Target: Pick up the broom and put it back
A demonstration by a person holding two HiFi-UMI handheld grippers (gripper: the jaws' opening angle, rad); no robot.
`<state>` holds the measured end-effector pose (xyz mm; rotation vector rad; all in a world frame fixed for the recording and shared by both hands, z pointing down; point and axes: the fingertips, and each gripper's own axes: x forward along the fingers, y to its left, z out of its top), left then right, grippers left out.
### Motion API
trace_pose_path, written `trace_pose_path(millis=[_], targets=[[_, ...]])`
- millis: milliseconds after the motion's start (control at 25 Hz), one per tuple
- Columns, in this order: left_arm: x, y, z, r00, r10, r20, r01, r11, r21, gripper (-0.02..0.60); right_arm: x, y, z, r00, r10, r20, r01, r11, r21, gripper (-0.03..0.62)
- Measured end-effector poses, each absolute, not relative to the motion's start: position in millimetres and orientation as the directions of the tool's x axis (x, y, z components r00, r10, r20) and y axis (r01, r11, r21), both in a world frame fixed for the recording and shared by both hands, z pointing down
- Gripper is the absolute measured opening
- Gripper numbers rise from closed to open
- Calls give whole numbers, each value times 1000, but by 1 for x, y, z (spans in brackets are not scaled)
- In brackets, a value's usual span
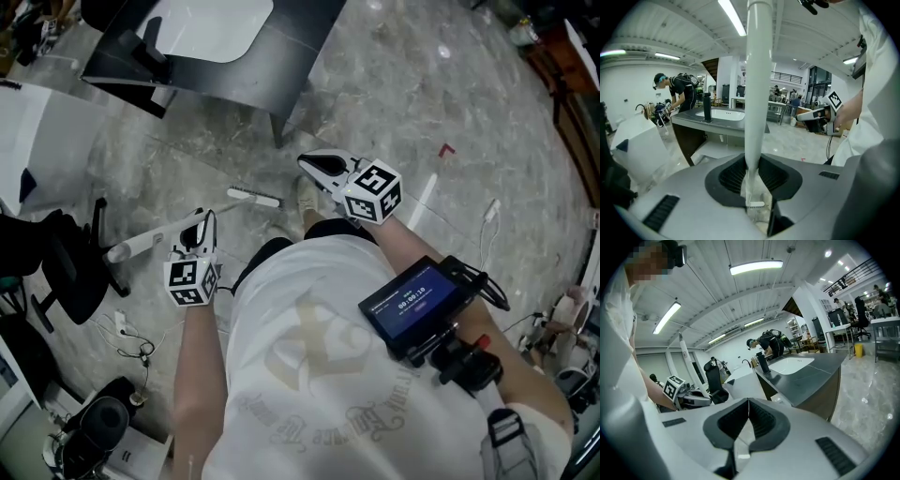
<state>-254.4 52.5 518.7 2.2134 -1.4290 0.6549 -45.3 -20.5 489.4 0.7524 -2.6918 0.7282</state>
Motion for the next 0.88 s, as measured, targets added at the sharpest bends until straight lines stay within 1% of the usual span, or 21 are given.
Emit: trace_pose_path(millis=[280,520,880], targets=[[-257,71,493,327,-770,549,-938,-336,86,92,-51,-6,475,-854,-384,352,-506,773,-383,18],[-280,95,479,310,-796,520,-946,-310,89,93,-67,11,465,-856,-387,342,-502,781,-373,18],[-298,122,473,316,-795,518,-943,-325,76,94,-93,23,455,-862,-391,324,-494,790,-362,18]])
